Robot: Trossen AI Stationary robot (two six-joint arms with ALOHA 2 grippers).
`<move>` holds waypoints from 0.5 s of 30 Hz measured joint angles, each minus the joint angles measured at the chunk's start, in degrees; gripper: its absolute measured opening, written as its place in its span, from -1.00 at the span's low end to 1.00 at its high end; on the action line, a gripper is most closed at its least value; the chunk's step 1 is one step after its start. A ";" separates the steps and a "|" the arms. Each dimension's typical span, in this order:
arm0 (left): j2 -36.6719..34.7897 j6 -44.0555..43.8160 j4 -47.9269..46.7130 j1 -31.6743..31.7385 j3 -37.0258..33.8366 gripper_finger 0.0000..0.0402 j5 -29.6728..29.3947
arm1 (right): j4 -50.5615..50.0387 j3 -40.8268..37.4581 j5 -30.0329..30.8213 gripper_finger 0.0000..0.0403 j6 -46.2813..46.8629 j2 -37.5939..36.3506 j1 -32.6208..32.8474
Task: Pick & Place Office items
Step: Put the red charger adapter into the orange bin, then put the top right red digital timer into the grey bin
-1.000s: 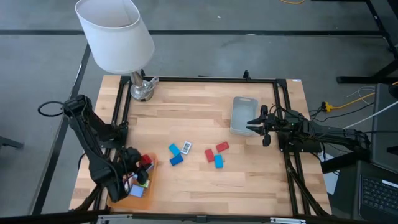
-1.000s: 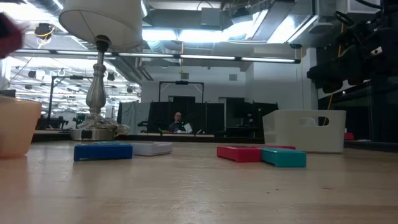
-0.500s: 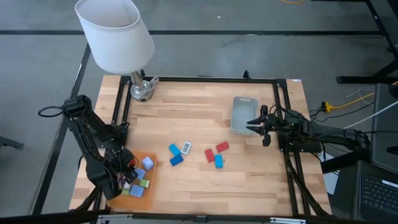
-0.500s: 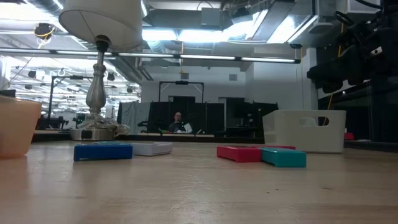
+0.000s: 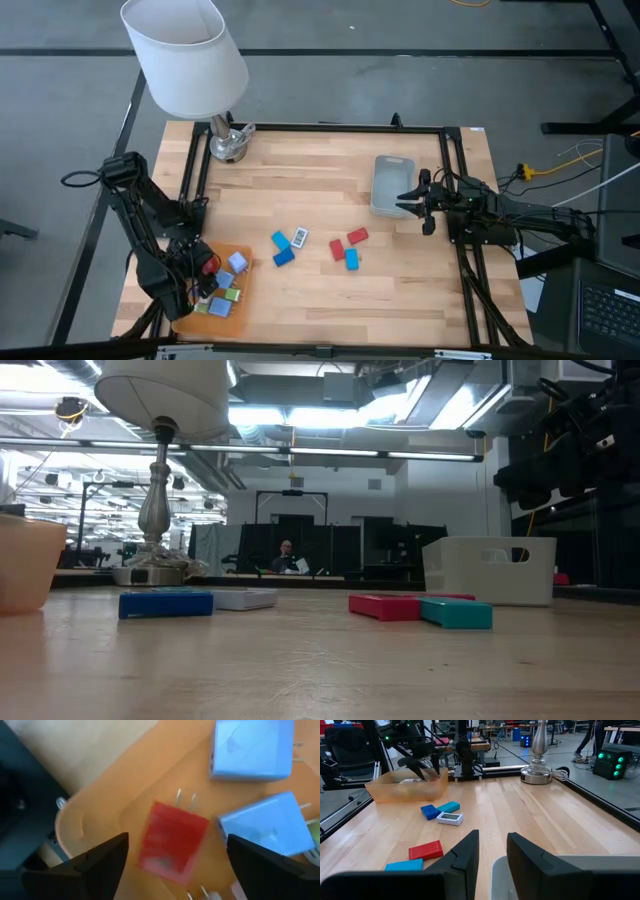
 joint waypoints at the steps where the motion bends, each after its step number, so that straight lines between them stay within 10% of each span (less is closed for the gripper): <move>1: -0.37 -0.48 0.42 0.00 0.02 0.67 0.12 | 0.00 0.00 -0.01 -0.50 0.00 0.00 0.00; 8: -5.86 -4.34 1.30 0.84 1.38 0.66 -6.42 | 0.00 0.00 -0.01 -0.50 0.00 0.00 0.00; 15: -10.85 -2.96 0.13 5.52 7.39 0.65 -25.20 | -0.01 0.00 -0.01 -0.50 0.01 0.00 0.01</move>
